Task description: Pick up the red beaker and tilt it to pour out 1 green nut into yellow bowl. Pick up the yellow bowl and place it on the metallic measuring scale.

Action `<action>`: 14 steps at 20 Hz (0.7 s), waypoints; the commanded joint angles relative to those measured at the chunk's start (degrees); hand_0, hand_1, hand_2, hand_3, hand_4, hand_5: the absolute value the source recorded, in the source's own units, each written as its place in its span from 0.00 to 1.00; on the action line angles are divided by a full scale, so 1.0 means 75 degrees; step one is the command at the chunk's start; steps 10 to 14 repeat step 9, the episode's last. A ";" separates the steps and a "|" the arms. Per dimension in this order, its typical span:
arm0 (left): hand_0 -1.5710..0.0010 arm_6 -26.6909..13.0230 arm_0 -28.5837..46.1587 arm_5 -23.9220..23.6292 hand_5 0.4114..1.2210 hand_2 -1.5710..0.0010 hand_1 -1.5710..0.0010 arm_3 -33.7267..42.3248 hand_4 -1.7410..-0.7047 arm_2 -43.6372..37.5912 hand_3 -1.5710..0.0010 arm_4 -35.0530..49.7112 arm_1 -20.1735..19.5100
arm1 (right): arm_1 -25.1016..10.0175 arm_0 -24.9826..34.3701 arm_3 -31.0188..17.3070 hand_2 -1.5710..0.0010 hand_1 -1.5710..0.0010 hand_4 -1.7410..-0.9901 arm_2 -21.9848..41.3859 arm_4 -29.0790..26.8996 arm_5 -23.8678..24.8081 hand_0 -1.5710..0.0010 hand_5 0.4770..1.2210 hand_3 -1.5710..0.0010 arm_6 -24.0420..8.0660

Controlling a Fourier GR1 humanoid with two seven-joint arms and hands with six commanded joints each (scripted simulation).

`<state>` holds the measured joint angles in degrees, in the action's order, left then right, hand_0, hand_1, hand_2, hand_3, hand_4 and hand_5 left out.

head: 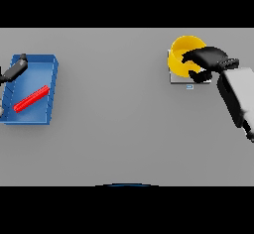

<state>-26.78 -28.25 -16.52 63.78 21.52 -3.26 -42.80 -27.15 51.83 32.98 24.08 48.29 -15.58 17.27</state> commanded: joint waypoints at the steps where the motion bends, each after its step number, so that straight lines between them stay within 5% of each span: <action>1: 1.00 0.0090 -0.0049 0.0012 0.31 1.00 1.00 -0.0071 0.98 -0.0010 1.00 -0.0005 0.0011 | 0.0035 0.0008 -0.0043 0.90 0.92 0.27 -0.0013 -0.0013 0.0038 0.92 0.49 0.77 0.0044; 9: 1.00 0.0069 0.0004 0.0019 0.31 1.00 1.00 0.0004 0.98 0.0005 1.00 -0.0009 -0.0015 | 0.0013 0.0014 -0.0251 0.98 0.99 0.35 -0.0092 -0.0053 -0.0068 0.99 0.35 0.91 -0.0131; 14: 1.00 0.0069 0.0004 0.0019 0.31 1.00 1.00 0.0004 0.98 0.0005 1.00 -0.0009 -0.0015 | 0.0013 0.0014 -0.0251 0.98 0.99 0.35 -0.0092 -0.0053 -0.0068 0.99 0.35 0.91 -0.0131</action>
